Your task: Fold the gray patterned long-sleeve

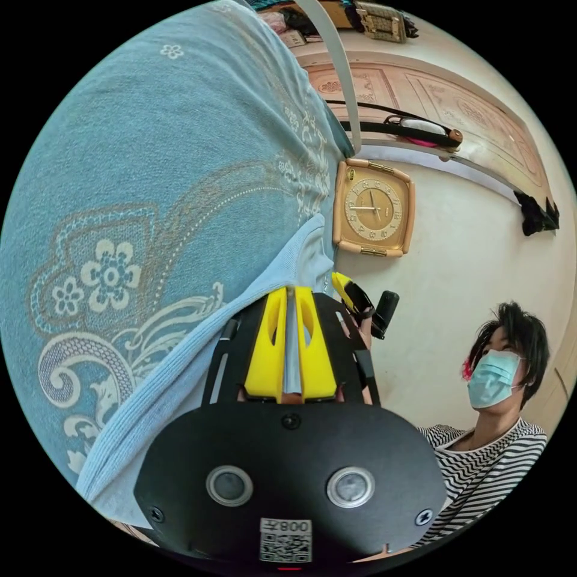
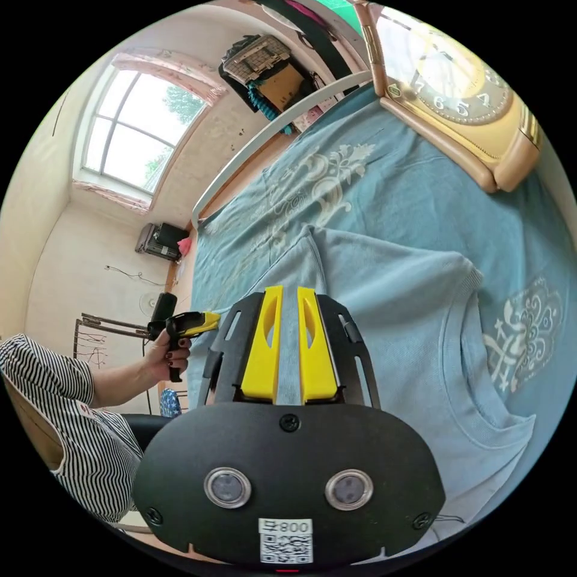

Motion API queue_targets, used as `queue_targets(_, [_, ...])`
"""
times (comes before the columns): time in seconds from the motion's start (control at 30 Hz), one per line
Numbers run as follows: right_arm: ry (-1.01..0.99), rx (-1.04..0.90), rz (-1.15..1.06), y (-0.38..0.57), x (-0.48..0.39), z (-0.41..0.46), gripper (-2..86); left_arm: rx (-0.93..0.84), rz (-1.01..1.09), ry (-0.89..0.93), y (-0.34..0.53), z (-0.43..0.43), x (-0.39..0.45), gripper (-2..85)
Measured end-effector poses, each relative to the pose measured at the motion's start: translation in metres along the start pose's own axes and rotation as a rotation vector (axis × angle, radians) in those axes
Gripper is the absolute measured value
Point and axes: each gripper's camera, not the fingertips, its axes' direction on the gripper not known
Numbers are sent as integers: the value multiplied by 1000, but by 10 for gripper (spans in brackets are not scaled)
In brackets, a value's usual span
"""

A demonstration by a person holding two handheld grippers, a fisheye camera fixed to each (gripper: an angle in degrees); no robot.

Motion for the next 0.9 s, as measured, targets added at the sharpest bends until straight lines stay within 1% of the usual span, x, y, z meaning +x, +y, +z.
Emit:
queue_targets(0.17, [119,-74,-2,-52,-19,52,16,52,-32,50,-20,-25,-10,30])
queue_targets(0.3, [142,-68,0,-71,-32,68,4,67,-32,85,-34,-40,-13,29])
queue_targets(0.47, [185,-55,-37,-88,-58,82,0,79,-35,81,-49,-52,-18,28])
queue_targets(0.6, [221,-50,-41,-91,-73,86,-1,53,-3,61,-54,-56,-9,25])
queue_targets(0.77, [181,-21,-12,-81,-83,73,0,43,26,-29,-45,-73,12,12])
queue_targets(0.83, [160,17,-9,-73,-88,61,0,36,58,-48,-45,-76,24,7])
queue_targets(0.9, [145,78,-4,-61,-96,44,0,-13,149,-77,-51,-69,42,4])
